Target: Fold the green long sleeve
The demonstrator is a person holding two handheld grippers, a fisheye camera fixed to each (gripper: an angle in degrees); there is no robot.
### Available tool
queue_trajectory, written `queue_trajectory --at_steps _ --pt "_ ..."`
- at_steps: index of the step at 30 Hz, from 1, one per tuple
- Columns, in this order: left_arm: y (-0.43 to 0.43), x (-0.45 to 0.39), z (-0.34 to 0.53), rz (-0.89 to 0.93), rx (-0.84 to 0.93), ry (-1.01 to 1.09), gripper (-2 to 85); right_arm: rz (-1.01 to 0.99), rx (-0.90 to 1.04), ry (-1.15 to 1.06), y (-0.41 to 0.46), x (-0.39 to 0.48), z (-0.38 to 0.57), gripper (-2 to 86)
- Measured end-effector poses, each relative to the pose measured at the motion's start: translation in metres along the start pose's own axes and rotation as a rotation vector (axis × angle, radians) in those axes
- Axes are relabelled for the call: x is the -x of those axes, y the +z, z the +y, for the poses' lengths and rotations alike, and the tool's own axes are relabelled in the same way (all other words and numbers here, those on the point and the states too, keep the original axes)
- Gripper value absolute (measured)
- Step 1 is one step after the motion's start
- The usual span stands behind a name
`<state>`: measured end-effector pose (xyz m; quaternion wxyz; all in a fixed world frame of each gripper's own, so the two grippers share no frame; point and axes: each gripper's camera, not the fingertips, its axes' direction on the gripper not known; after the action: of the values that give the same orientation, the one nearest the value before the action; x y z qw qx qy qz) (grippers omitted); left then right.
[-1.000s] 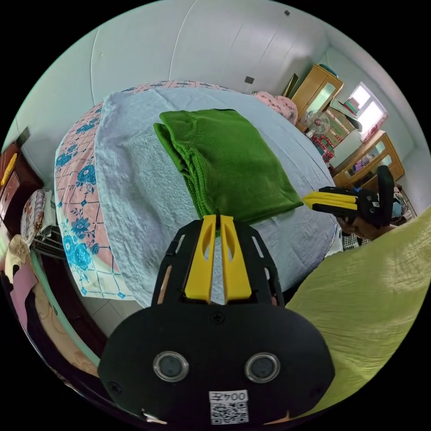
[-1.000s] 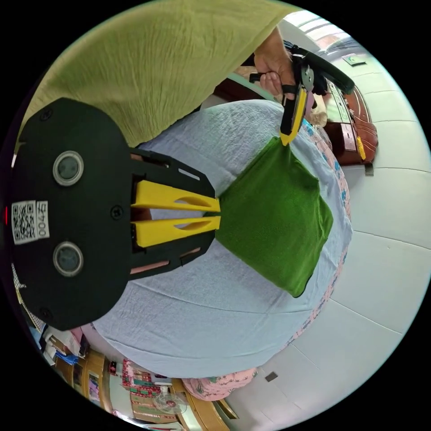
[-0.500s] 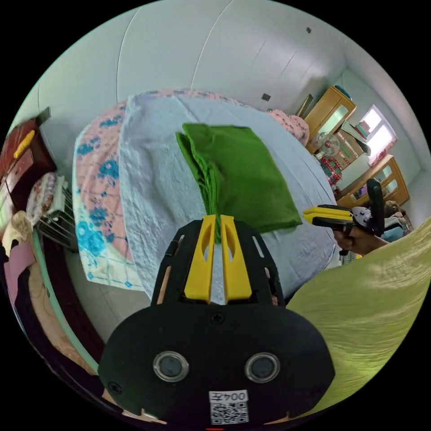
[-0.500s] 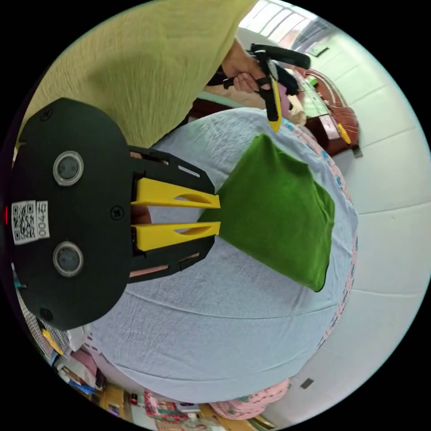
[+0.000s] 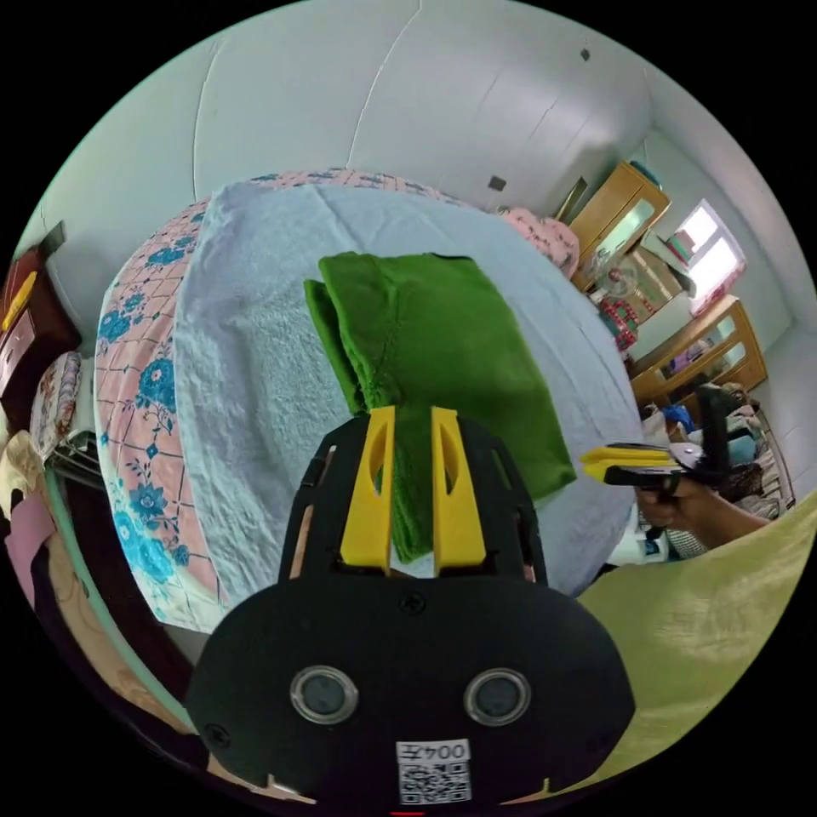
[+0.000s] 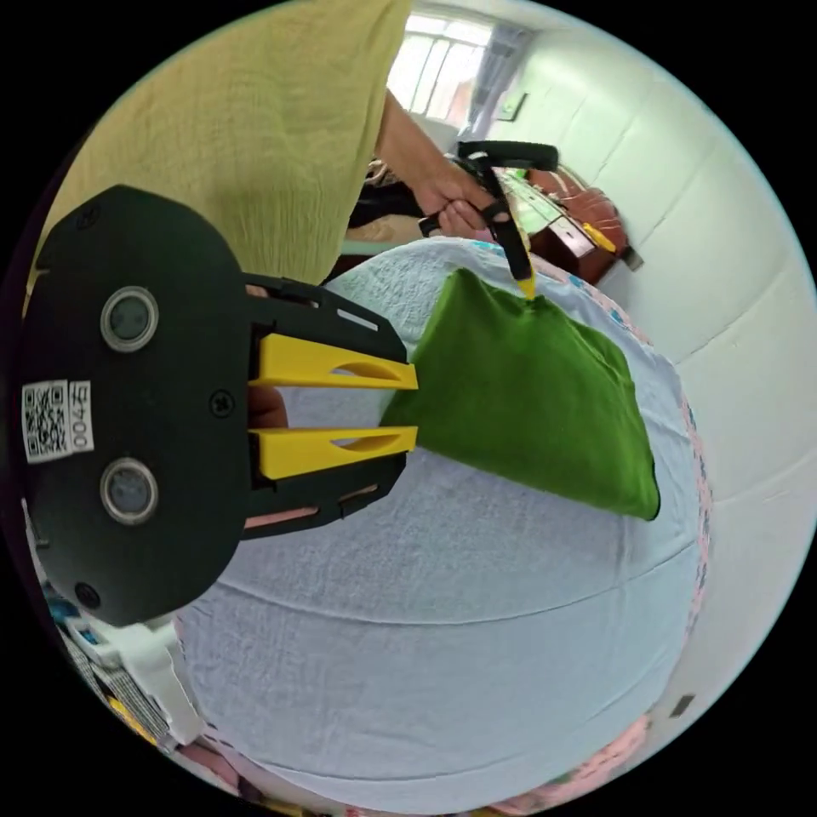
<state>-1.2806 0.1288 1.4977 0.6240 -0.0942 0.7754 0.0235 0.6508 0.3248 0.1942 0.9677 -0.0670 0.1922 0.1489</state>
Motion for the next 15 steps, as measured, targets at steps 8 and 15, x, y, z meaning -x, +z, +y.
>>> queue_trajectory --at_steps 8,15 --pt "-0.009 0.073 0.051 0.475 0.048 -0.461 9.0 -0.337 0.017 0.271 -0.010 -0.130 0.004 11.1" --pt "0.016 0.097 0.075 0.625 0.093 -0.655 9.8 -0.513 0.038 0.350 -0.007 -0.198 -0.006 11.8"
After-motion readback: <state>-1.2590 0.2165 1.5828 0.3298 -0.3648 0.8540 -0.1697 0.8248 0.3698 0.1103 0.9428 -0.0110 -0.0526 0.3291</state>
